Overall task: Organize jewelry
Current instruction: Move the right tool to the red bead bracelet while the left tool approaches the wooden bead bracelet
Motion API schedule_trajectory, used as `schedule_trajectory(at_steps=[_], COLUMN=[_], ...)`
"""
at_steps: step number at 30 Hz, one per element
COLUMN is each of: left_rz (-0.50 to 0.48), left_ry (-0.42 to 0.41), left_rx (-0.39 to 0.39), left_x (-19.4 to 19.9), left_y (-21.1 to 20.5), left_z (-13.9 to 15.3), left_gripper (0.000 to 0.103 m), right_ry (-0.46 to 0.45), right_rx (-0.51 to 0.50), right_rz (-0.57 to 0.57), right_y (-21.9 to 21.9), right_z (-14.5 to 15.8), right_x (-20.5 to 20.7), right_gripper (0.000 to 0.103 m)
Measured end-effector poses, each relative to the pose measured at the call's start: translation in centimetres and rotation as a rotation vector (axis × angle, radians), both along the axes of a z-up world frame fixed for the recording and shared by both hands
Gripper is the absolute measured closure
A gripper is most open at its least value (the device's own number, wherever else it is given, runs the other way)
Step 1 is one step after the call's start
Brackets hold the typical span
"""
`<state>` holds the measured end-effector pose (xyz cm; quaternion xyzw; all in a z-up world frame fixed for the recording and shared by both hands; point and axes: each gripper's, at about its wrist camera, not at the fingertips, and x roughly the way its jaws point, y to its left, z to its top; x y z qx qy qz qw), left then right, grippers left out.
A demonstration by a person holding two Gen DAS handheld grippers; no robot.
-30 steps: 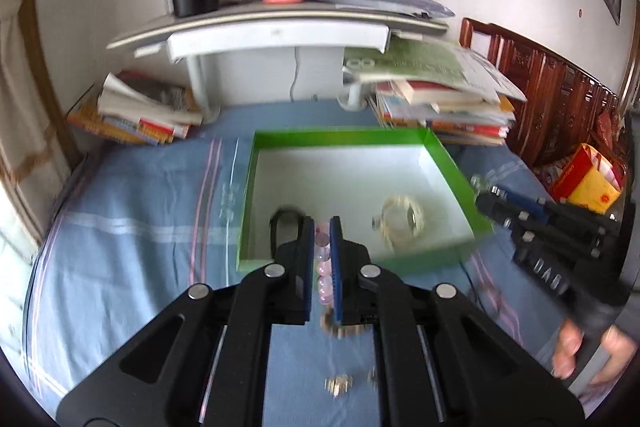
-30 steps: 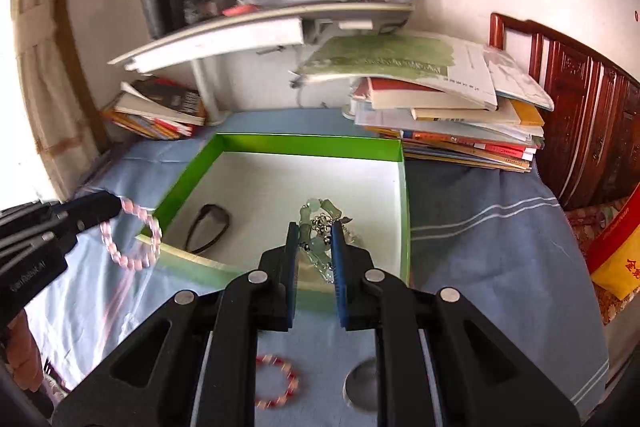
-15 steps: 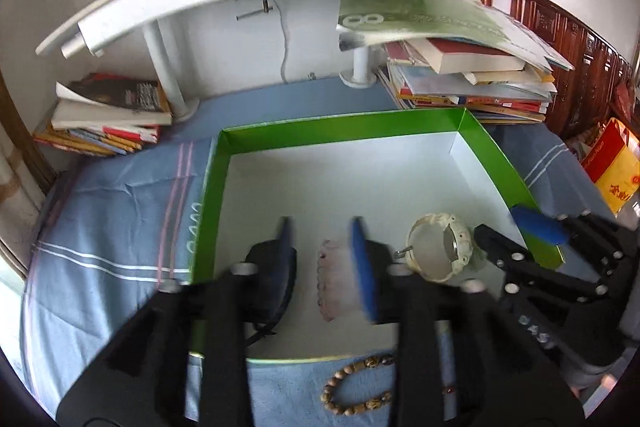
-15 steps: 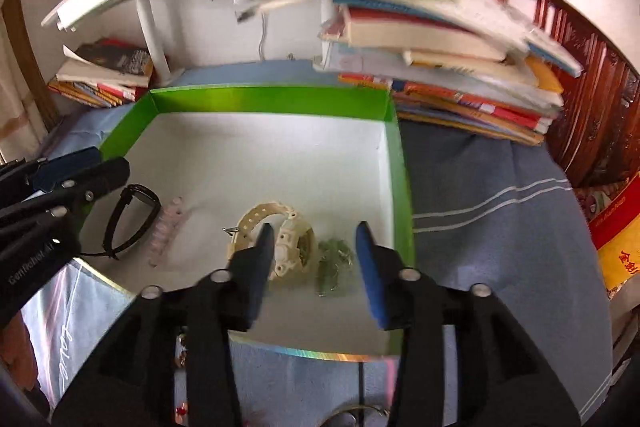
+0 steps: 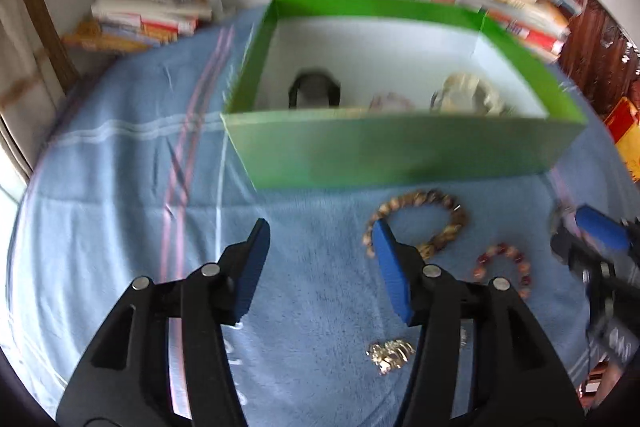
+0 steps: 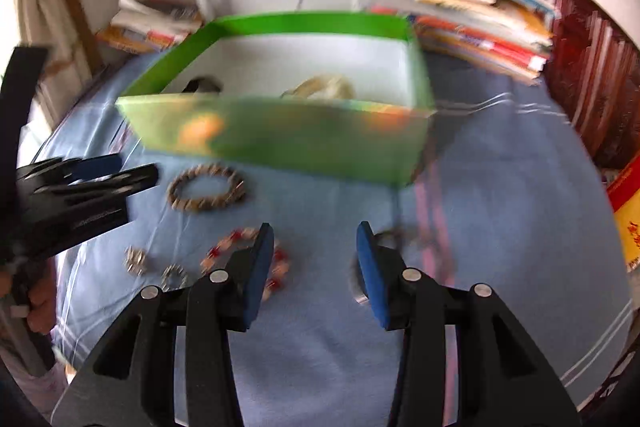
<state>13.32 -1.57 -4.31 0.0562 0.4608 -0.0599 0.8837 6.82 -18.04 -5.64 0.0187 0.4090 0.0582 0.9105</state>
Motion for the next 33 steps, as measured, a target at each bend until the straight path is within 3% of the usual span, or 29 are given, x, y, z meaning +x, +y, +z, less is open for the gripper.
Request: schedule_trajectory(at_steps=[5,7,12,17,24,28,31,33], left_rz=[-0.003,0.017,0.039,0.051,0.072,0.071,0.068,0.065], left_ry=[0.012,-0.004,-0.015,-0.008,-0.009,-0.007,-0.007,-0.011], left_rx=[0.033,0.058,0.095,0.102,0.076,0.061,0.055,0.052], left_x=[0.3,-0.4,-3.8,-5.8,-5.0,-5.1,-5.3,-5.5], left_y=[-0.8,-0.5,1.3,2.8,3.0,3.0,2.9,2.6], left_z=[-1.7,-1.7,-1.9,-1.5,-1.6,-1.5,-1.5,-1.3], left_gripper=[0.042,0.035,0.031,0.031,0.032,0.042,0.046,0.046], right_ry=[0.016,0.024,0.038,0.049,0.051,0.057,0.052,0.057], right_rx=[-0.032,-0.036,-0.037,-0.030,-0.029,-0.022,-0.011,-0.002], right_rz=[0.037,0.058,0.094,0.100,0.079,0.072,0.070,0.068], right_y=[1.6,2.3,3.1,3.6,3.6,3.2,2.9,2.7], right_z=[-0.8,-1.0,-1.6,-1.9,-2.2,-2.5,-2.5,-2.5], right_x=[-0.3,-0.5,-1.5,-1.7,-1.4,-1.3,-1.5,-1.5], right_gripper=[0.058,0.057,0.052,0.051,0.051,0.052,0.071,0.071])
